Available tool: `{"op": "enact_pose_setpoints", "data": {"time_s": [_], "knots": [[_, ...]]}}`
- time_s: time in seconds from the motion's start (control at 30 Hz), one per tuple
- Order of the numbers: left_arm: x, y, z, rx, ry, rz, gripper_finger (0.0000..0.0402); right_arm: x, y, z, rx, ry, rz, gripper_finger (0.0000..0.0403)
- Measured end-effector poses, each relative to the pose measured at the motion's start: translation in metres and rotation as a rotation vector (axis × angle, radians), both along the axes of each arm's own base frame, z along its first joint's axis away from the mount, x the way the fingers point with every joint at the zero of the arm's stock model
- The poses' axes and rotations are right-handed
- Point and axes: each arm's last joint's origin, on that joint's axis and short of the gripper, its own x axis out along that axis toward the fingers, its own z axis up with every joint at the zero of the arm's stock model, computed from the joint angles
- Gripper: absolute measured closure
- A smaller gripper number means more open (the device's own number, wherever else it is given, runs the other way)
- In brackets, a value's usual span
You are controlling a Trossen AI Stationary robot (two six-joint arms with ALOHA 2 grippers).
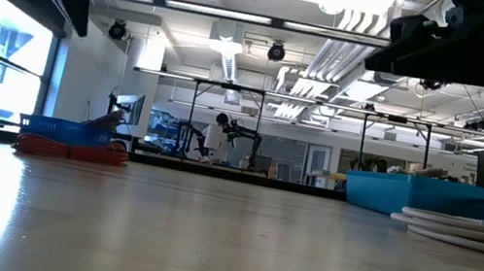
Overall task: Pick & Place USB Port
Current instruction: Put the orange USB cable into the left blue bin
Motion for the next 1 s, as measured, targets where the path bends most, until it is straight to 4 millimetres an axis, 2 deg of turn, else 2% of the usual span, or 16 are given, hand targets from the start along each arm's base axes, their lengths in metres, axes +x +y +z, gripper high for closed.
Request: {"op": "enact_pose_setpoints", "data": {"time_s": [0.17, 0.3, 0.53, 0.67, 0.87, 1.0], "knots": [[0.019, 0.011, -0.014, -0.066, 0.013, -0.06, 0.04, -0.003, -0.001, -0.006, 0.032, -0.034, -0.008, 0.0199], [0.029, 0.02, -0.028, -0.095, 0.109, -0.074, 0.0398, -0.003, -0.001, -0.005, 0.073, -0.036, -0.024, 0.0199], [0.05, 0.024, -0.046, -0.134, 0.25, -0.305, 0.0392, -0.004, 0.002, -0.005, 0.105, -0.032, -0.023, 0.0199], [0.058, 0.03, -0.051, -0.128, 0.255, -0.329, 0.0352, -0.005, 0.008, -0.006, 0.105, -0.031, 0.004, 0.0199], [0.057, 0.043, -0.052, -0.141, 0.24, -0.228, 0.0255, -0.009, 0.017, -0.006, 0.108, -0.025, 0.04, 0.0199], [0.057, 0.045, -0.052, -0.149, 0.223, -0.187, 0.0216, -0.012, 0.023, -0.006, 0.092, -0.031, 0.032, 0.0199]]}}
